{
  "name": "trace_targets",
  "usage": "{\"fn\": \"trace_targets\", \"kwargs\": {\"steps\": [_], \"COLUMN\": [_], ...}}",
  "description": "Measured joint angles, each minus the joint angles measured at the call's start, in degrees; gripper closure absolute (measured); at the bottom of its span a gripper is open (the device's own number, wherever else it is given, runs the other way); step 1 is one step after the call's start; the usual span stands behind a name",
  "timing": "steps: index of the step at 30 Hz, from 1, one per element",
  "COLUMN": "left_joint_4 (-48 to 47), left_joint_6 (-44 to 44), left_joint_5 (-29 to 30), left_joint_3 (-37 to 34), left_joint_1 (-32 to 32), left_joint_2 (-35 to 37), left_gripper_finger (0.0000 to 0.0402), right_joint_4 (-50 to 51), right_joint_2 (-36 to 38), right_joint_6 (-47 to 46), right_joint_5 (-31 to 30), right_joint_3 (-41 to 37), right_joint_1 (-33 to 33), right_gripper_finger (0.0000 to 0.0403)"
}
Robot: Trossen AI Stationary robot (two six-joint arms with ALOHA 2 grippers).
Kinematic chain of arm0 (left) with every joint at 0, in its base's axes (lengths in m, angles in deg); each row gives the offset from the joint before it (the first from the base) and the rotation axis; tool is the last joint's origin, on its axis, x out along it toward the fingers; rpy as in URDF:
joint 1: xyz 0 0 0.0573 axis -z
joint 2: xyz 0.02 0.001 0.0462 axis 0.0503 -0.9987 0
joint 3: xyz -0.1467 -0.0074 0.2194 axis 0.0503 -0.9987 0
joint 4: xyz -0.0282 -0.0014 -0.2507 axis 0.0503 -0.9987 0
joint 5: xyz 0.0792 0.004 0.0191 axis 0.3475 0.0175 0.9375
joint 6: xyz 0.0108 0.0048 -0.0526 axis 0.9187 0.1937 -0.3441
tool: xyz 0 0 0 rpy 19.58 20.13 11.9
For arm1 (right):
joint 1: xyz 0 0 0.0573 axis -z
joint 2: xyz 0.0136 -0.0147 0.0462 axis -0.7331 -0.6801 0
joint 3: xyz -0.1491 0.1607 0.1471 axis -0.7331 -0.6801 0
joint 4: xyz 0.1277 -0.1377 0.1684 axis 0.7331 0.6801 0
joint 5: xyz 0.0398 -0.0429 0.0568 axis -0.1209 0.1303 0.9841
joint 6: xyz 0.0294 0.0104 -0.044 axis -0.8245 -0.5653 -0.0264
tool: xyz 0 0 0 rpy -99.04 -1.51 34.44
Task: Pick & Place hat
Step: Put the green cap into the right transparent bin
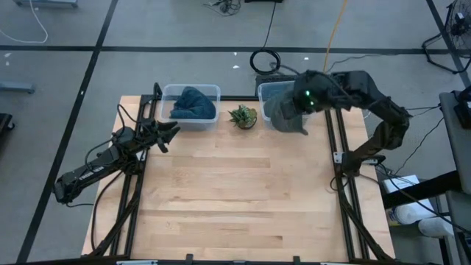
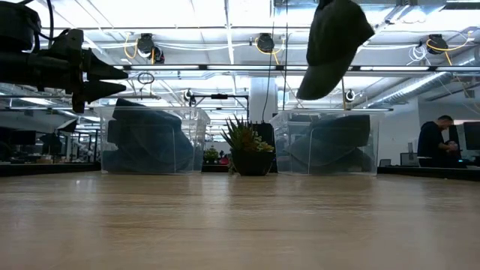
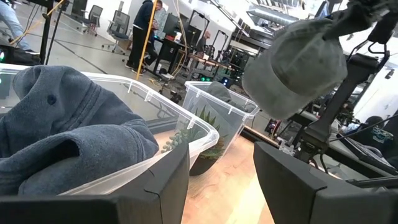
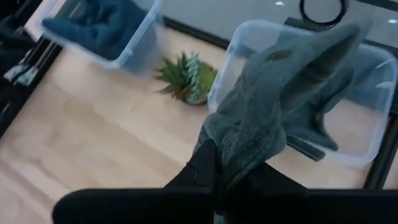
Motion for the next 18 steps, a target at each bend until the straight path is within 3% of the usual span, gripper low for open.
{"fn": "trace_targets", "kwargs": {"steps": [9,18], "left_joint_4": [0.0,0.0], "left_joint_6": [0.0,0.0], "left_joint_5": [0.0,0.0], "left_joint_3": [0.0,0.0], "left_joint_1": [0.0,0.0], "left_joint_2": [0.0,0.0], "left_gripper_finger": [0.0215,0.0215], "right_joint_4": [-0.1,-7.1], "right_joint_2": [-0.4,-2.3], "right_joint_6": [3.6,7.9], "right_joint_5": [2.3,6.0], "right_joint_3": [0.7,0.7], "right_joint_1": [10.8,17.6], "right_gripper_finger": [0.0395,0.0395]}}
